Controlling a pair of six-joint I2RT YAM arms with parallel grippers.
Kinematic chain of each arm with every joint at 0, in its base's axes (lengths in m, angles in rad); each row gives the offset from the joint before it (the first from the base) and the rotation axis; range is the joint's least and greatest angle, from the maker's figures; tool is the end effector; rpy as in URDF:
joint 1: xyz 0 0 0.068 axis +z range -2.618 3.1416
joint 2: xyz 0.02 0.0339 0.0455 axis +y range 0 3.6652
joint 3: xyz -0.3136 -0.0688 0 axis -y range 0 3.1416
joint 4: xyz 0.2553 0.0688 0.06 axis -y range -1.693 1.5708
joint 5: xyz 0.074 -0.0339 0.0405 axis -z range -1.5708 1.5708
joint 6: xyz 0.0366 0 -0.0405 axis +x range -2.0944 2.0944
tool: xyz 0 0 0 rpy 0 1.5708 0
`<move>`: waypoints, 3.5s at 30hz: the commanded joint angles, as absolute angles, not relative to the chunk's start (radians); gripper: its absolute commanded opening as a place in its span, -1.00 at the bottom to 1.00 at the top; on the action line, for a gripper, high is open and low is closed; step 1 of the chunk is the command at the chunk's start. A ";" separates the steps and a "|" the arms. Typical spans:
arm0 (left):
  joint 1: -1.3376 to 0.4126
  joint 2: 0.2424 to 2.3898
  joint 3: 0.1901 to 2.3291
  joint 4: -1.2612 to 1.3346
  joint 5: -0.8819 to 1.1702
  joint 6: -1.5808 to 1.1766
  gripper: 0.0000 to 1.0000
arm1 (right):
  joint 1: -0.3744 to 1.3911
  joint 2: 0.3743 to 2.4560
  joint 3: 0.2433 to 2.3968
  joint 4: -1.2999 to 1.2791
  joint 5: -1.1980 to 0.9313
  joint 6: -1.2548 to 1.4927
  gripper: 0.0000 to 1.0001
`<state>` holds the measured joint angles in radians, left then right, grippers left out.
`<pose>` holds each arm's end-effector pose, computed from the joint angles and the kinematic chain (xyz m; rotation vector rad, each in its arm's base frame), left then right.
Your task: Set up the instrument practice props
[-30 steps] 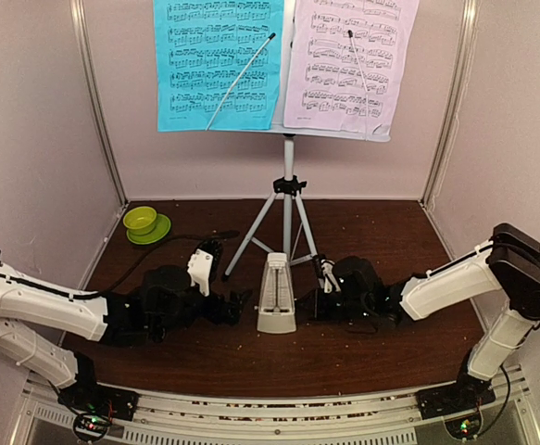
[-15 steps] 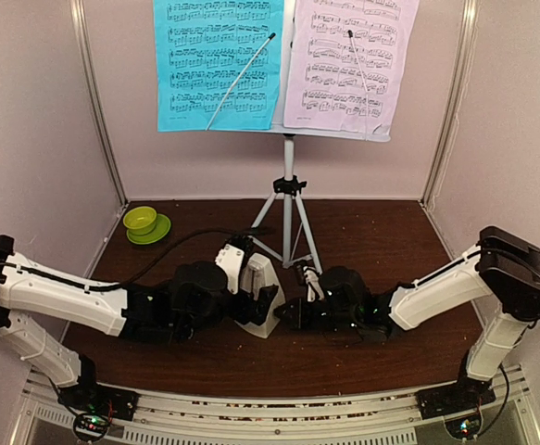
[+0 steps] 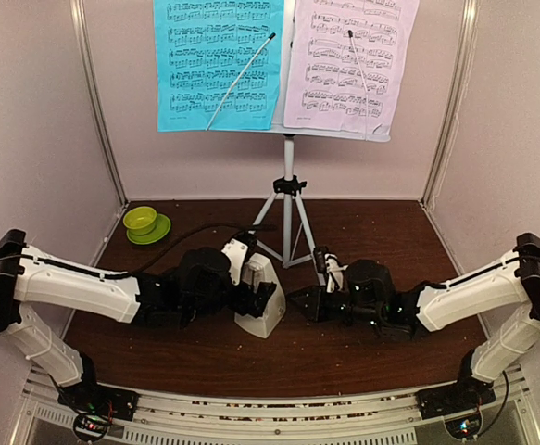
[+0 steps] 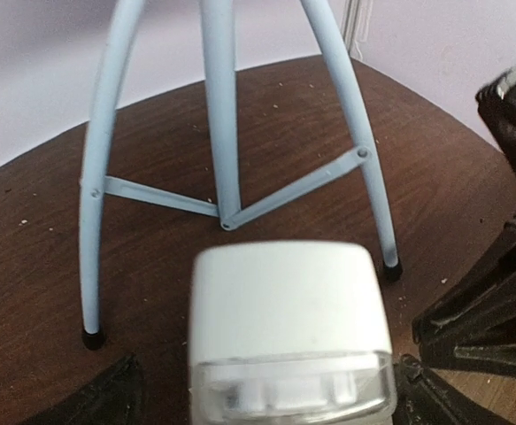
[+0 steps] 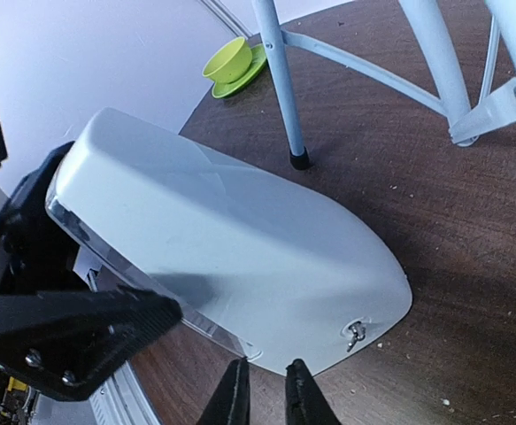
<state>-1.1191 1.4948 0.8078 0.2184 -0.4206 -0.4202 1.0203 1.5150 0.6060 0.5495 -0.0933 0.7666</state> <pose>0.1564 -0.2881 0.2622 0.4432 1.9911 -0.5550 0.1593 0.2661 0.2232 -0.3412 2.1255 1.2239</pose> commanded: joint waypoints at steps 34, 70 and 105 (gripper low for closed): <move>-1.146 1.483 1.017 0.008 -0.625 -0.390 -0.22 | 1.010 1.481 0.580 0.473 -0.004 0.686 -0.02; -1.230 1.435 1.118 -0.039 -0.630 -0.309 -0.38 | 1.042 1.634 0.723 0.557 -0.102 0.693 -0.07; -1.233 1.327 0.897 0.248 -0.522 -0.196 -0.45 | 0.945 1.674 0.634 0.902 -0.263 0.985 -1.00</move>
